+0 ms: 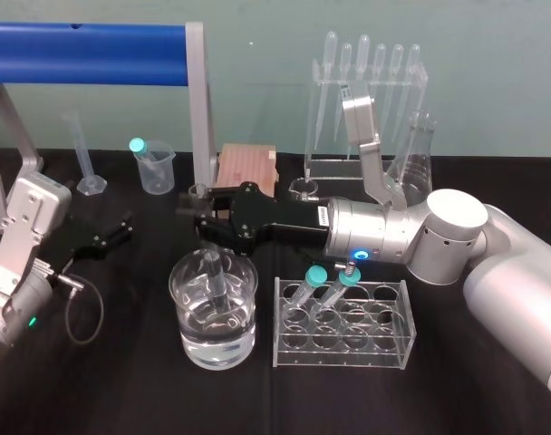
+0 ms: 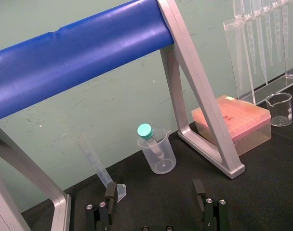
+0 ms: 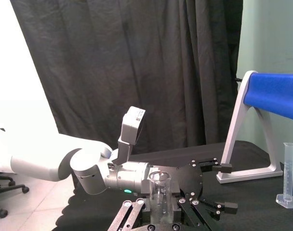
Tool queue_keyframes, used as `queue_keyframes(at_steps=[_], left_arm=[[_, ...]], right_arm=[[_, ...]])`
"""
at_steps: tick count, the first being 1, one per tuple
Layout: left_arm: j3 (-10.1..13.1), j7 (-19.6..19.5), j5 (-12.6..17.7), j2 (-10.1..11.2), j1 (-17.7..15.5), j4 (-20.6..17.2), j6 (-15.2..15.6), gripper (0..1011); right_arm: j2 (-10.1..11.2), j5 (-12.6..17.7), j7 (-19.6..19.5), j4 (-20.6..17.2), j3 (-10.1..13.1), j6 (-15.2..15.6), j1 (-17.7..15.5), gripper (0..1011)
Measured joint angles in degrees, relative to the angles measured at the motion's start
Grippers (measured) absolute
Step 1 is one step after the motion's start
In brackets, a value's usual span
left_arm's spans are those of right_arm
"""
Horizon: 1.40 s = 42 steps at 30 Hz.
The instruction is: Hold the test tube with one hand and immerse one end into the beaker, then return it to the test tube rack.
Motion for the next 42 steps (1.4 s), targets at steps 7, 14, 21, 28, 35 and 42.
queue_keyframes(at_steps=[7,14,21,28,35,42], left_arm=[[0.0,0.0,0.0,0.0,0.0,0.0,0.0,1000],[0.0,0.0,0.0,0.0,0.0,0.0,0.0,1000],[0.0,0.0,0.0,0.0,0.0,0.0,0.0,1000],[0.0,0.0,0.0,0.0,0.0,0.0,0.0,1000],[0.0,0.0,0.0,0.0,0.0,0.0,0.0,1000],[0.0,0.0,0.0,0.0,0.0,0.0,0.0,1000]], right_arm=[[0.0,0.0,0.0,0.0,0.0,0.0,0.0,224],[0.0,0.0,0.0,0.0,0.0,-0.1,0.0,224],[-0.1,0.0,0.0,0.0,-0.1,-0.1,0.1,224],[-0.1,0.0,-0.1,0.1,-0.1,-0.1,0.1,224],[-0.1,0.0,-0.1,0.1,-0.1,-0.2,0.1,224],[-0.1,0.0,-0.1,0.1,-0.1,-0.2,0.1,224]])
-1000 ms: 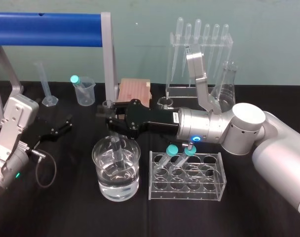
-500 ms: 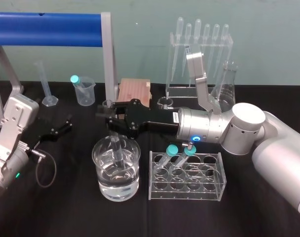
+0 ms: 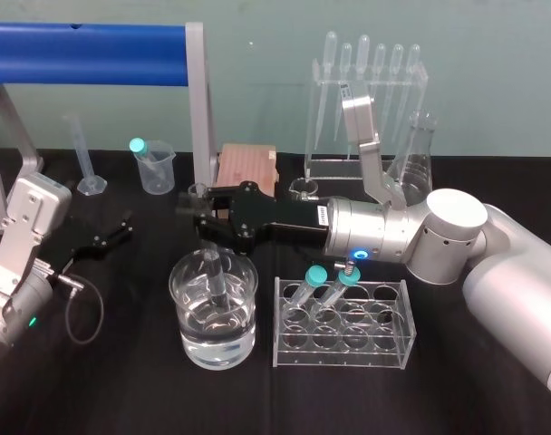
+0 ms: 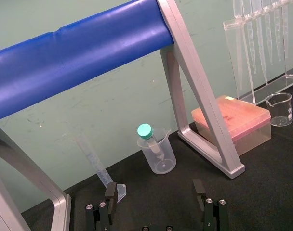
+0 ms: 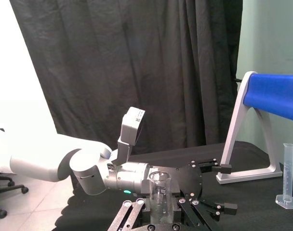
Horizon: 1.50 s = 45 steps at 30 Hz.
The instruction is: Hold the test tube with one hand and immerse one end into the beaker, then return it to the test tube rack.
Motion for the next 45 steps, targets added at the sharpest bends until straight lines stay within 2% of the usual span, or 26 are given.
queue_keyframes(at_steps=[45], left_arm=[[0.0,0.0,0.0,0.0,0.0,0.0,0.0,1000]], right_arm=[[0.0,0.0,0.0,0.0,0.0,0.0,0.0,224]])
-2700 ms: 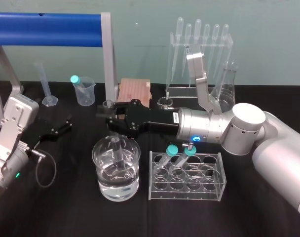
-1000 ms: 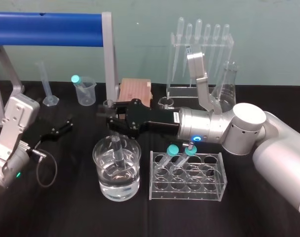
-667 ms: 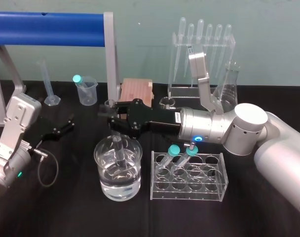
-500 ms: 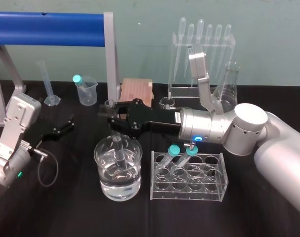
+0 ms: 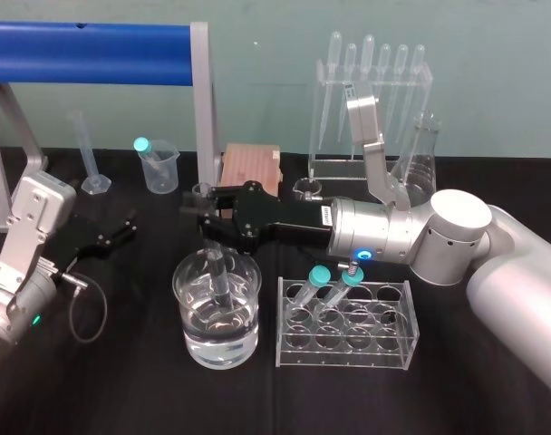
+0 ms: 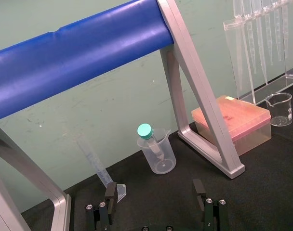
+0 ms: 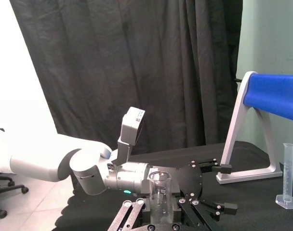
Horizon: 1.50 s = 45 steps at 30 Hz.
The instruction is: Hold the test tube with one hand and immerse one end into the beaker, then return it to the test tube rack.
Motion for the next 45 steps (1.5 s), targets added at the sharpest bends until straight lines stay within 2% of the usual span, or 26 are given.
queue_keyframes(at_steps=[45], left_arm=[[0.0,0.0,0.0,0.0,0.0,0.0,0.0,1000]], right_arm=[[0.0,0.0,0.0,0.0,0.0,0.0,0.0,224]])
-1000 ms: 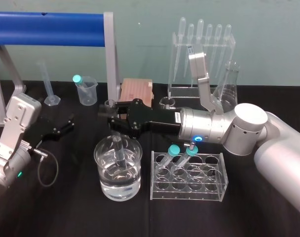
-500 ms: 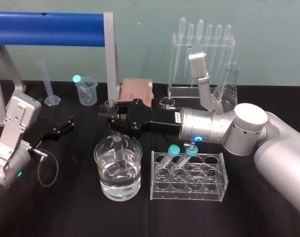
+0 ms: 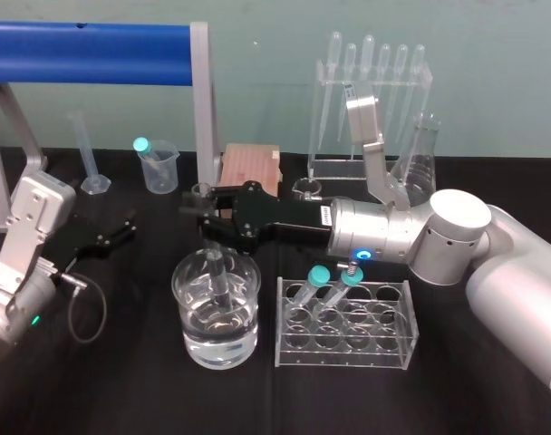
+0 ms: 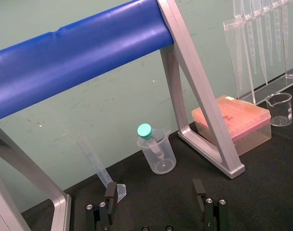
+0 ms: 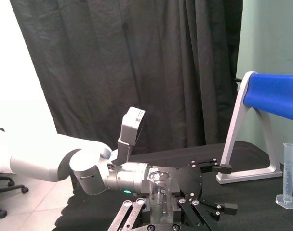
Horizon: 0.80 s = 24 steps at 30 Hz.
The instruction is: Hold the test tube with one hand and immerse one end into the beaker, then return it to the test tube rack.
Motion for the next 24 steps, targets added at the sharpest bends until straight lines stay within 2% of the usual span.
queue_keyframes(at_steps=[24], left_arm=[[0.0,0.0,0.0,0.0,0.0,0.0,0.0,1000]], right_arm=[[0.0,0.0,0.0,0.0,0.0,0.0,0.0,224]])
